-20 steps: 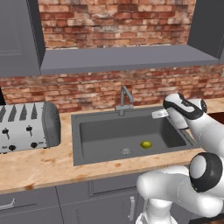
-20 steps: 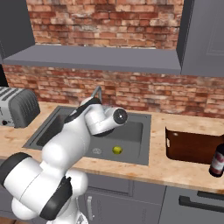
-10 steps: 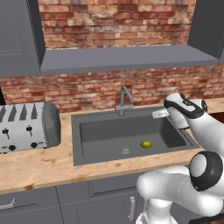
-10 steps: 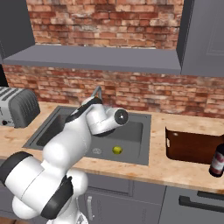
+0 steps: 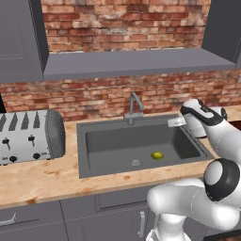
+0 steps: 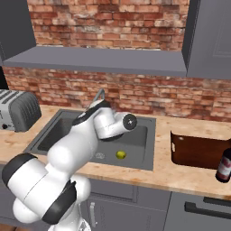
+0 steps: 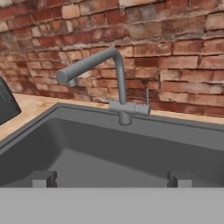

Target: Pick up all produce items and place them in the sink. Turn on the sink faucet to wash them. Then turn the sink off and put them in the tray.

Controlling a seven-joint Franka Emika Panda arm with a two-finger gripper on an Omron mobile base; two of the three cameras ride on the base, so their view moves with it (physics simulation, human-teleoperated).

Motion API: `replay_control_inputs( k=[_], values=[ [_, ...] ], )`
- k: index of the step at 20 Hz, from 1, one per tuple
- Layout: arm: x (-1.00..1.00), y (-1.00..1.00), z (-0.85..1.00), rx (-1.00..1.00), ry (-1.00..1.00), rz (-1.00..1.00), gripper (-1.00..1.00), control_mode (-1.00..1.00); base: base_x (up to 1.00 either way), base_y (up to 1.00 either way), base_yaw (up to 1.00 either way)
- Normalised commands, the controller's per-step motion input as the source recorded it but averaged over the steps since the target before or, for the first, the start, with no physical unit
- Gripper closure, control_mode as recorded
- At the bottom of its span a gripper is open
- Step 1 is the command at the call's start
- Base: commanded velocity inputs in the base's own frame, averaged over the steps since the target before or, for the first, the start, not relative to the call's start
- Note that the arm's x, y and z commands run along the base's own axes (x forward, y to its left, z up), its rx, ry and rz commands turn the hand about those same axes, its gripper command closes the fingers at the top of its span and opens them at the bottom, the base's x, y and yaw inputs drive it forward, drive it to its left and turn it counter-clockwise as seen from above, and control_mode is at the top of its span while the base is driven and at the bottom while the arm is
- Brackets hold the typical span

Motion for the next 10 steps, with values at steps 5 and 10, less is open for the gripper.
replay_control_inputs(
  k=[5, 10],
  values=[
    [0.23, -0.01, 0.00, 0.00, 0.00, 0.00, -1.00, -1.00, 0.00, 0.00, 0.00],
    [0.44, 0.00, 0.00, 0.00, 0.00, 0.01, -1.00, -1.00, 0.00, 0.00, 0.00]
  ],
)
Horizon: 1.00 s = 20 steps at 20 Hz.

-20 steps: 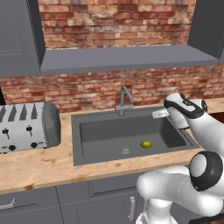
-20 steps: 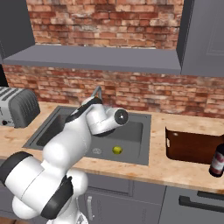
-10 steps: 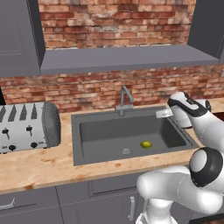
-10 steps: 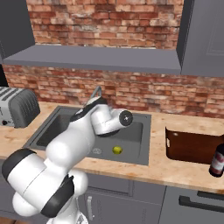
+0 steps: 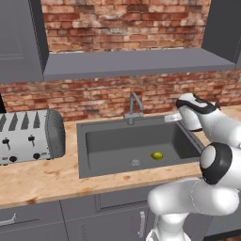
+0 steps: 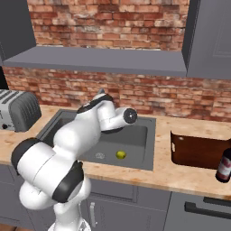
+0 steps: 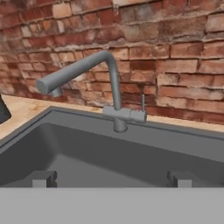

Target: Pick up all produce items and place them in the sink. Turn on the sink faucet to wash them. Then turn the sink off and put them in the tray.

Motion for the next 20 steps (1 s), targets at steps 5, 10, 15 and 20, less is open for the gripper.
replay_control_inputs(
  k=[5, 10, 15, 20],
  values=[
    [0.42, -0.07, 0.00, 0.00, 0.00, 0.05, -1.00, -1.00, 0.00, 0.00, 0.00],
    [0.39, -0.07, 0.00, 0.00, 0.00, 0.07, -1.00, -1.00, 0.00, 0.00, 0.00],
    [0.38, -0.17, 0.00, 0.01, -0.01, 0.09, -1.00, -1.00, 0.00, 0.00, 0.00],
    [0.36, -0.13, 0.00, 0.00, 0.00, 0.10, -1.00, -1.00, 0.00, 0.00, 0.00]
  ],
)
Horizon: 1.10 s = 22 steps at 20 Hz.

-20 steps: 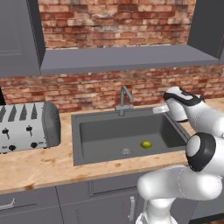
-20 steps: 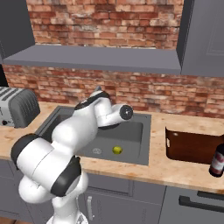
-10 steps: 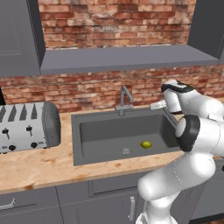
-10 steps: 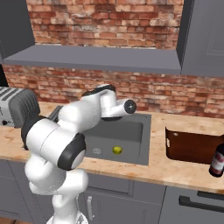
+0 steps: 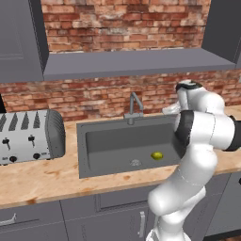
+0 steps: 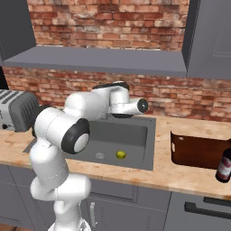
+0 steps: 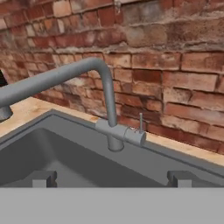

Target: Pick up all produce items and place them in the sink. Turn on the sink faucet to wash them. Then turn the sink off and put them in the tray.

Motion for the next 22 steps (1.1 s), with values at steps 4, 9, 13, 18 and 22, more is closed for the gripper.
replay_control_inputs(
  k=[4, 9, 13, 18, 22],
  values=[
    [0.36, -0.07, -0.05, 0.00, -0.01, 0.10, -1.00, -1.00, 0.00, 0.00, 0.00],
    [0.42, -0.03, -0.05, 0.00, 0.00, 0.10, -1.00, -1.00, 0.00, 0.00, 0.00],
    [0.44, 0.00, -0.07, 0.00, 0.00, 0.09, -1.00, -1.00, 0.00, 0.00, 0.00],
    [0.40, -0.01, -0.09, 0.00, 0.00, 0.09, -1.00, -1.00, 0.00, 0.00, 0.00],
    [0.32, 0.00, -0.12, 0.00, 0.00, 0.08, -1.00, -1.00, 0.00, 0.00, 0.00]
  ],
)
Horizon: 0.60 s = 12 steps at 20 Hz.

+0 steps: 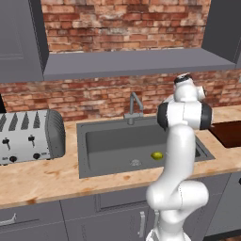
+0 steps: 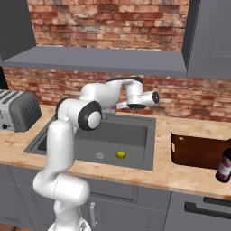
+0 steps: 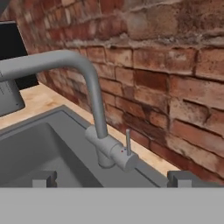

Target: Pick up all produce items and place them in the sink. Turn on the sink faucet to wash them. Then turn the sink off and put them in the tray.

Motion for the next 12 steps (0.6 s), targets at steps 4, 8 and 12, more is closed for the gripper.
replay_control_inputs(
  k=[4, 8, 12],
  values=[
    [0.05, 0.00, -0.07, 0.00, 0.00, 0.05, -1.00, -1.00, 0.00, 0.00, 0.00],
    [0.16, 0.07, -0.09, 0.00, 0.00, 0.00, -1.00, -1.00, 0.00, 0.00, 0.00],
    [0.20, 0.13, -0.07, 0.00, 0.00, 0.00, -1.00, -1.00, 0.00, 0.00, 0.00]
  ],
)
